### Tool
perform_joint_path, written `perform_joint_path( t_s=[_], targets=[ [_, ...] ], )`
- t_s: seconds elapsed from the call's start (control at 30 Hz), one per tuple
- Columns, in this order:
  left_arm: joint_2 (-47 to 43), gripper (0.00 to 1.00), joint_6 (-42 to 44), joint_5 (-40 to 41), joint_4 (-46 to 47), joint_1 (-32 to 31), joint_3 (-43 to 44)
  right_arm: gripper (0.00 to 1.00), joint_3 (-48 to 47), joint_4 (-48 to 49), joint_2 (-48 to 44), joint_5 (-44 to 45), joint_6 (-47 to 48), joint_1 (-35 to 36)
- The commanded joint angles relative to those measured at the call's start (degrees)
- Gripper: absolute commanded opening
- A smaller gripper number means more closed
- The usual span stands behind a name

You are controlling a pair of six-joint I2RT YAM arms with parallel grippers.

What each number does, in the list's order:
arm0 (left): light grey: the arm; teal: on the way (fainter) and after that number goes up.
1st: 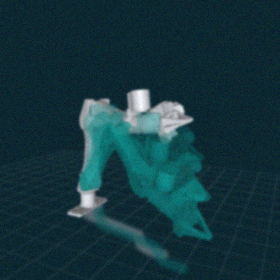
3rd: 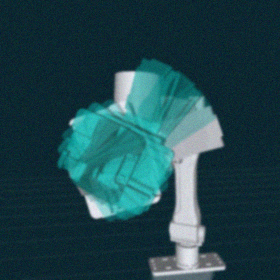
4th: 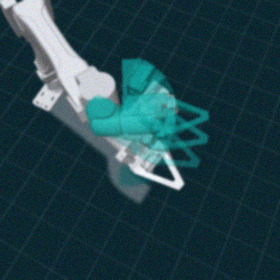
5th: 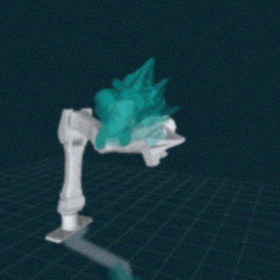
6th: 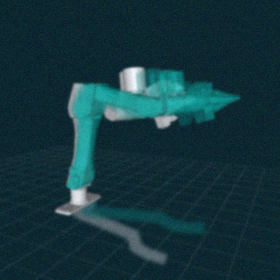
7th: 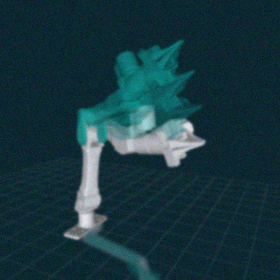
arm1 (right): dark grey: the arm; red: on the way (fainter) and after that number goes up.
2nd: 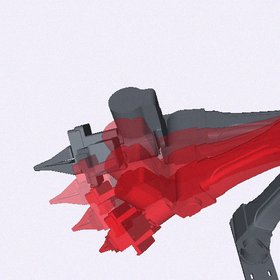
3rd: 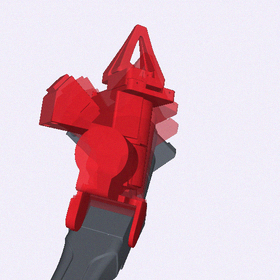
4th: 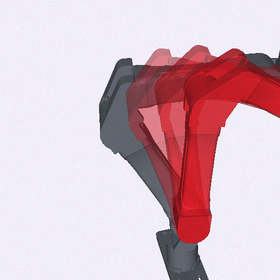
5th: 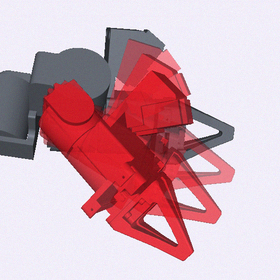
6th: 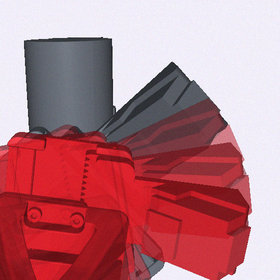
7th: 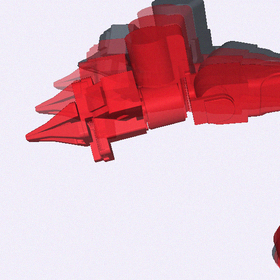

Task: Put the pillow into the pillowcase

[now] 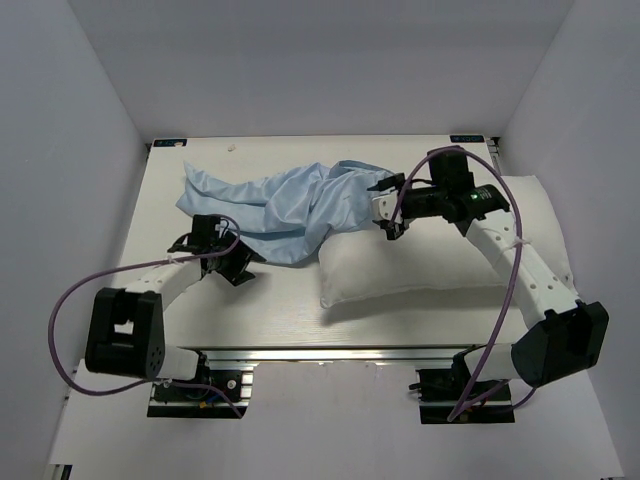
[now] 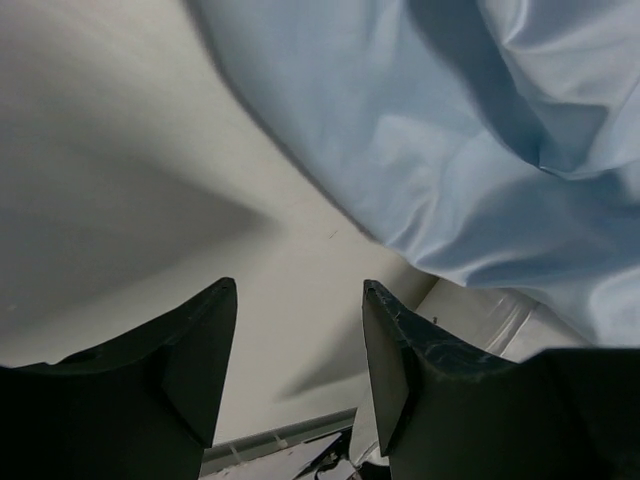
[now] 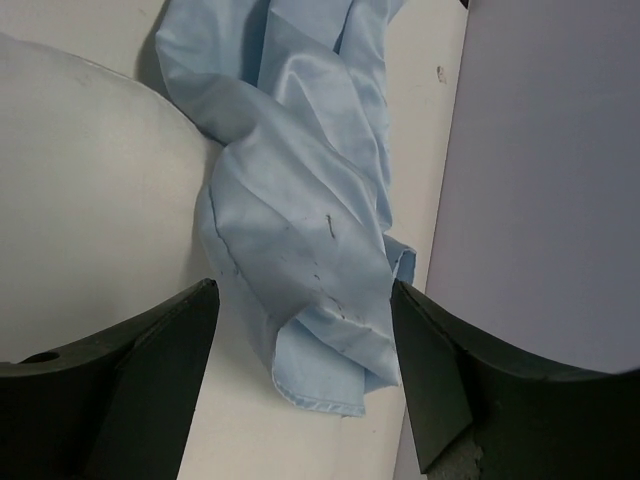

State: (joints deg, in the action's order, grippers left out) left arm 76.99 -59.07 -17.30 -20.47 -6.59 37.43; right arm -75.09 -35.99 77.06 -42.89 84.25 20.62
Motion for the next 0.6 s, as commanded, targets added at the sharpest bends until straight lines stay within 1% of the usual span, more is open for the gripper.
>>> perform_joint_path(
  t_s=[0.0,0.03,0.17,0.33,0.4,0.43,0.5,0.53,0.57],
  targets=[
    [3.9,0.63,-1.5,1.7,2.8,-2.1,4.5,0.74,-1.4,-2.4,2.0,1.1,6.9,1.1],
    [4.7,0.63,-1.7,1.8,2.9,-2.4,5.0,0.73,-1.9,-4.8,2.6,1.4,7.9,1.2],
    [8.0,0.63,-2.4,2.9,4.0,-3.6,6.2,0.67,-3.4,-9.0,4.9,3.8,11.8,1.3],
    [13.2,0.63,-2.6,3.2,5.5,-4.0,8.2,0.63,-3.1,-9.5,5.9,5.9,14.7,1.4],
    [14.7,0.62,-2.5,3.4,5.6,-4.2,9.0,0.59,-3.7,-8.7,6.4,6.2,14.2,1.6],
    [15.8,0.55,-2.5,3.4,5.8,-4.5,9.3,0.57,-4.0,-8.6,6.6,6.2,14.0,1.5],
    [17.0,0.47,-2.5,3.5,6.1,-4.6,10.3,0.51,-5.5,-9.2,7.6,6.4,13.6,1.7],
    [18.1,0.41,-2.5,3.8,6.1,-4.6,10.6,0.49,-6.1,-9.7,8.1,6.3,13.4,1.8],
    [18.7,0.40,-2.5,3.9,6.1,-4.6,11.1,0.46,-6.6,-10.8,8.4,6.2,13.3,1.7]
  ],
)
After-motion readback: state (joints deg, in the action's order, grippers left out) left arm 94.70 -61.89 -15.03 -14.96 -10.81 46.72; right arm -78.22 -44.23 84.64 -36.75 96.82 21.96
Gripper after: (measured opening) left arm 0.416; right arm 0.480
